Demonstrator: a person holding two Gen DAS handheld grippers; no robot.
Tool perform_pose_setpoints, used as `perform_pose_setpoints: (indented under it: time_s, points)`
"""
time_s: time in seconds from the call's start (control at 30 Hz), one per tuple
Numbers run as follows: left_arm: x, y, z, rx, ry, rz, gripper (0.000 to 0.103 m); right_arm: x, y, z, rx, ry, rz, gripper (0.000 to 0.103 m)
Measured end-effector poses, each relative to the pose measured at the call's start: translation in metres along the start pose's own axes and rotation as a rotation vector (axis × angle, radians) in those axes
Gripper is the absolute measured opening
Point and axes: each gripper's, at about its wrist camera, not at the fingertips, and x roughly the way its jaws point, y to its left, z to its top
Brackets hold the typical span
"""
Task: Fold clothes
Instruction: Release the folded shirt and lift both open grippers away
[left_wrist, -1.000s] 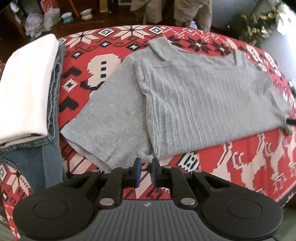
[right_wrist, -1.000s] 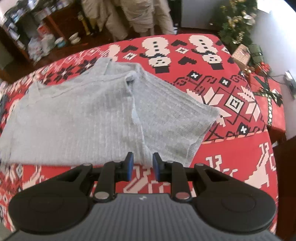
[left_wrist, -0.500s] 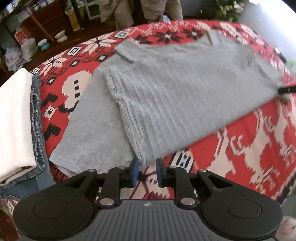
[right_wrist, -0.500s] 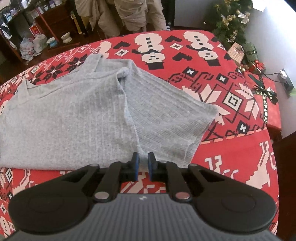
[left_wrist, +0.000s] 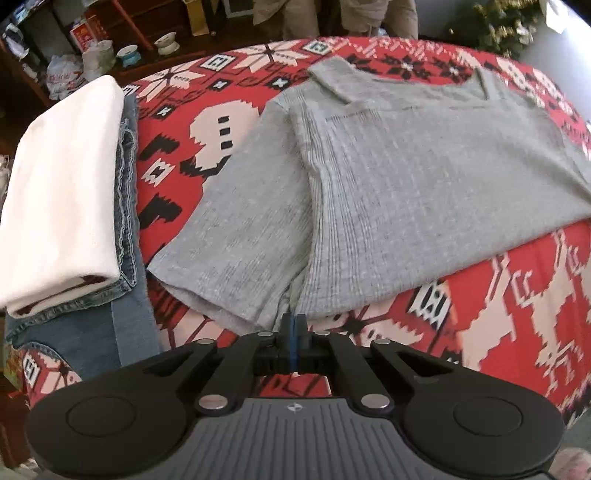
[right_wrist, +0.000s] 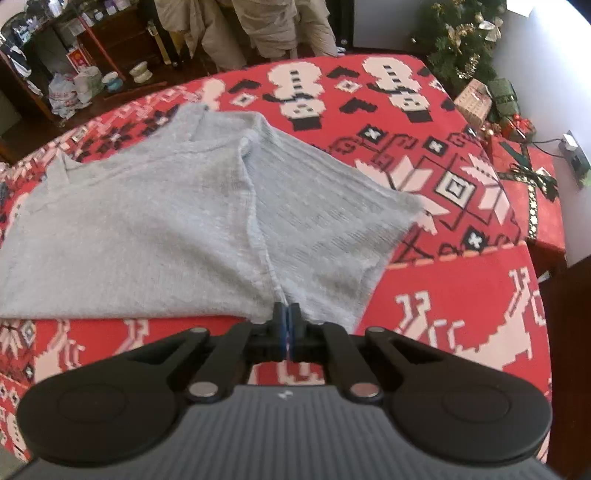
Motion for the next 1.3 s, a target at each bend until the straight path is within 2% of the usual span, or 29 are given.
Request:
perform_pose_setpoints:
  time_s: [0.13, 0.27, 0.37, 0.53, 0.63, 0.7, 0.8, 0.87, 0.9, 0.93, 0.97, 1.0, 1.1, 1.3]
  points:
    - [0.005, -0.009, 0.000, 0.062, 0.010, 0.023, 0.001, 0.007, -0.003, -0.002, 0.008, 0.017, 0.024, 0.001]
    - [0.000, -0.011, 0.000, 0.041, 0.013, 0.037, 0.010, 0.003, -0.001, -0.003, 0.017, 0.010, 0.019, 0.005]
    - [-0.015, -0.016, -0.003, 0.040, -0.024, 0.052, 0.010, -0.009, 0.005, -0.007, 0.008, -0.023, 0.005, 0.011]
    - [-0.043, -0.045, -0.004, 0.128, -0.129, 0.038, 0.010, -0.022, 0.043, -0.010, -0.193, -0.042, 0.057, 0.012]
    - [-0.039, -0.072, 0.003, 0.182, -0.160, 0.003, 0.011, -0.014, 0.067, -0.009, -0.270, -0.042, 0.087, 0.012]
    - [-0.027, -0.091, 0.010, 0.216, -0.157, -0.015, 0.011, -0.005, 0.080, -0.005, -0.270, -0.053, 0.079, 0.013]
    - [-0.009, -0.106, 0.023, 0.173, -0.147, -0.037, 0.018, 0.011, 0.087, 0.003, -0.196, -0.056, 0.041, 0.028]
    - [0.002, -0.110, 0.028, 0.136, -0.136, -0.035, 0.021, 0.023, 0.088, 0.002, -0.176, -0.036, 0.010, 0.028]
    - [0.008, -0.111, 0.030, 0.124, -0.128, -0.031, 0.018, 0.029, 0.087, 0.002, -0.169, -0.022, -0.001, 0.023]
    - [0.013, -0.112, 0.029, 0.125, -0.120, -0.031, 0.012, 0.028, 0.088, 0.000, -0.165, -0.027, -0.004, 0.012]
    - [0.013, -0.113, 0.026, 0.143, -0.130, -0.032, 0.002, 0.027, 0.088, -0.003, -0.162, -0.032, -0.006, 0.006]
    - [0.013, -0.114, 0.023, 0.160, -0.140, -0.033, 0.002, 0.026, 0.088, -0.005, -0.158, -0.037, -0.008, 0.001]
    - [0.008, -0.114, 0.017, 0.209, -0.148, -0.038, 0.002, 0.022, 0.089, -0.011, -0.147, -0.052, -0.016, 0.001]
    - [0.004, -0.105, 0.019, 0.195, -0.127, -0.014, 0.002, 0.014, 0.084, -0.015, -0.124, -0.070, -0.006, 0.002]
